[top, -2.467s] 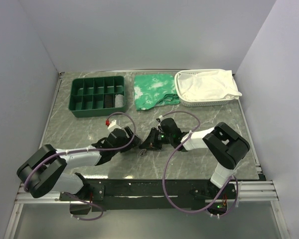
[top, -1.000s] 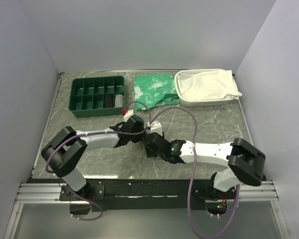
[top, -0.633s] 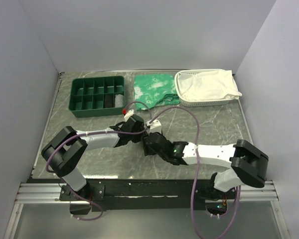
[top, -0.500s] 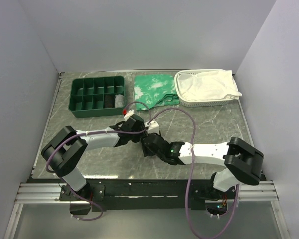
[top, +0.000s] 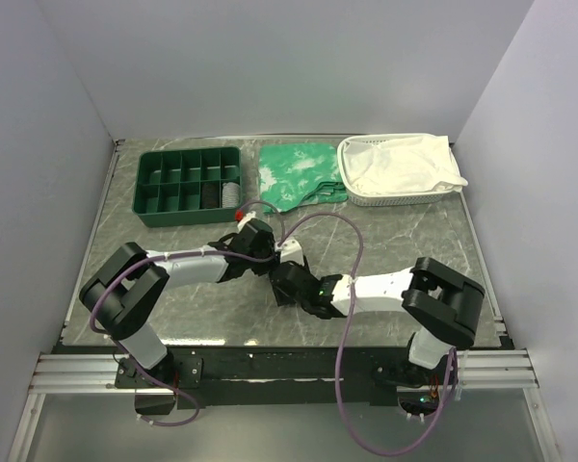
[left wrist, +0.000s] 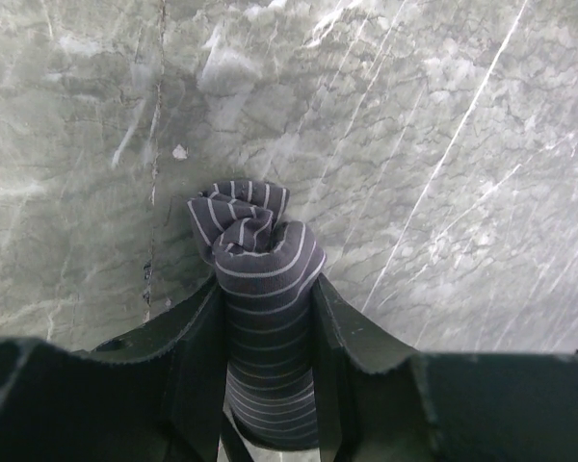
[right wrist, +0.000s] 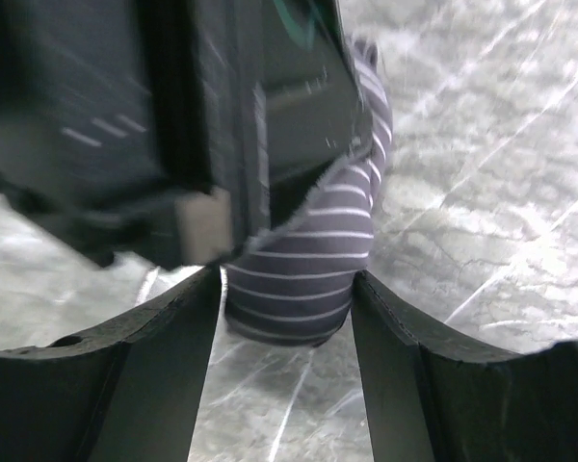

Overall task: Roll the underwear
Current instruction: Pick up the underwear from the center of the board, then move the storage box to the center of the board, then place the underwear in the storage box.

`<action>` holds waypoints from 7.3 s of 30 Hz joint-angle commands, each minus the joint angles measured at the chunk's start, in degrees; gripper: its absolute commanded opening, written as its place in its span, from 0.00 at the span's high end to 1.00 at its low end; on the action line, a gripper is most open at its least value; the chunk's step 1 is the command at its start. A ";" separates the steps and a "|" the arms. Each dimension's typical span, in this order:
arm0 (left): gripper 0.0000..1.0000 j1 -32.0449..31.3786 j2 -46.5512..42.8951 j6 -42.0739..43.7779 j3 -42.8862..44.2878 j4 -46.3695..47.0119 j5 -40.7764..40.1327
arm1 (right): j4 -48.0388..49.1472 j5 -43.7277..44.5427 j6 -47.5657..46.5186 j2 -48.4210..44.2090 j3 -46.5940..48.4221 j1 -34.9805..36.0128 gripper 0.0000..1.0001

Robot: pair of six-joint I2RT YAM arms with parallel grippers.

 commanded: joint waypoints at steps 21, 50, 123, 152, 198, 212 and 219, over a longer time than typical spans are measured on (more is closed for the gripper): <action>0.81 1.61 2.18 2.39 -2.99 -3.24 5.02 | -4.10 1.79 2.51 8.67 4.09 -0.71 0.49; 0.19 11.88 -11.96 7.40 4.74 -12.81 -1.21 | -6.90 -0.50 7.96 -11.44 -4.35 -2.73 1.00; 0.01 55.04 7.72 15.50 16.79 -5.60 4.06 | -17.02 -2.78 -0.57 -0.90 27.29 -13.01 1.00; 0.04 48.90 -13.82 15.22 -4.67 -14.49 8.18 | -15.70 -2.52 -0.39 -7.06 21.14 -13.10 1.00; 0.01 46.95 -36.66 18.39 6.23 -30.39 2.74 | -25.54 -6.39 -17.52 11.65 46.17 -7.48 1.00; 0.01 48.80 -38.43 20.06 6.76 -31.63 4.23 | -34.60 -1.38 -25.44 29.32 66.48 -5.02 1.00; 0.00 49.86 -37.46 20.58 6.23 -30.93 5.81 | -35.30 -1.11 -27.46 32.22 68.50 -4.58 1.00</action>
